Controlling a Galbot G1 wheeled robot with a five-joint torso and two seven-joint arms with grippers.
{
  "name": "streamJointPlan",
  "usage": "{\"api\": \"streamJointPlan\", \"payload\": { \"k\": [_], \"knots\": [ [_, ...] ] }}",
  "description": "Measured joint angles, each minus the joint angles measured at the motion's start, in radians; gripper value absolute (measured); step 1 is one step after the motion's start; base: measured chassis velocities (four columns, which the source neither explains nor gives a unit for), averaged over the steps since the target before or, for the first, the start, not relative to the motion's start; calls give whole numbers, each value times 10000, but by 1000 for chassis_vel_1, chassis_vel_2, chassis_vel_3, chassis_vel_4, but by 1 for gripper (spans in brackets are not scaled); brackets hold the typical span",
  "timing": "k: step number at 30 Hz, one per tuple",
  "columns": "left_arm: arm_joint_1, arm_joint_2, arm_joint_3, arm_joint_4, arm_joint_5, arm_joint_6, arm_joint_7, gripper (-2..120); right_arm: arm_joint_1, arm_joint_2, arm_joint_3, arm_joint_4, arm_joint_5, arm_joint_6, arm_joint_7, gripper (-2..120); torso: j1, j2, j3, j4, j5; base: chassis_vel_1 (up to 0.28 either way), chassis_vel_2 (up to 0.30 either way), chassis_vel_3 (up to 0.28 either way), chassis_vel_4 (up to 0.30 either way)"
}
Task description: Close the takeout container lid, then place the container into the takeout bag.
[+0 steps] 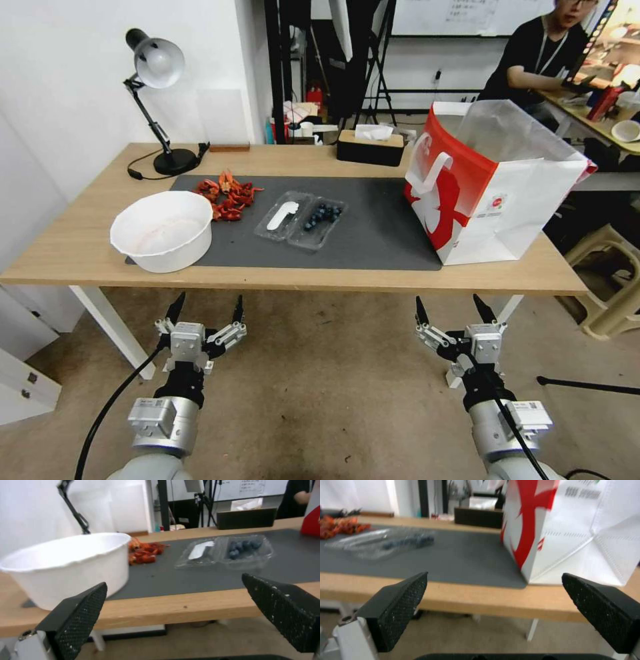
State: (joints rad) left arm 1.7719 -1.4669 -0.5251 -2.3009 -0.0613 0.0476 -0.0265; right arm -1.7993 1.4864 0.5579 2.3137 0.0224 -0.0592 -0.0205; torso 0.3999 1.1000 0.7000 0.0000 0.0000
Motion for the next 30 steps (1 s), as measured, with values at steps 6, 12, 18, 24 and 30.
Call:
{"api": "streamJointPlan", "payload": {
  "k": [6, 12, 18, 24, 30],
  "knots": [
    [-614, 736, 561, -86, -1319, 1043, -593, 100, 30, -313, 203, 341, 536, -1363, -519, 100, 0, 0, 0, -1, 0, 0, 0, 0, 0],
    [-1622, 1926, 1471, -194, -3451, 2675, -1491, 100, 319, -822, 560, 641, 1669, -2793, -1677, 100, 1, 0, 1, 2, 5, 0, 0, 0, 0],
    [-1736, 2198, 1662, 43, -3770, 2585, -1334, 100, 338, -860, 581, 592, 1752, -2693, -1824, 100, 0, 0, 1, 2, 3, 0, 0, 0, 0],
    [-1611, 2175, 1555, 54, -3707, 2454, -1296, 100, 334, -884, 557, 535, 1769, -2597, -1824, 100, 1, 0, 1, 1, 1, 0, 0, 0, 0],
    [-1496, 2141, 1499, 48, -3624, 2371, -1272, 100, 370, -923, 541, 531, 1795, -2553, -1842, 100, 0, 0, 0, 0, 0, 0, 0, 0, 0]
  ]
}}
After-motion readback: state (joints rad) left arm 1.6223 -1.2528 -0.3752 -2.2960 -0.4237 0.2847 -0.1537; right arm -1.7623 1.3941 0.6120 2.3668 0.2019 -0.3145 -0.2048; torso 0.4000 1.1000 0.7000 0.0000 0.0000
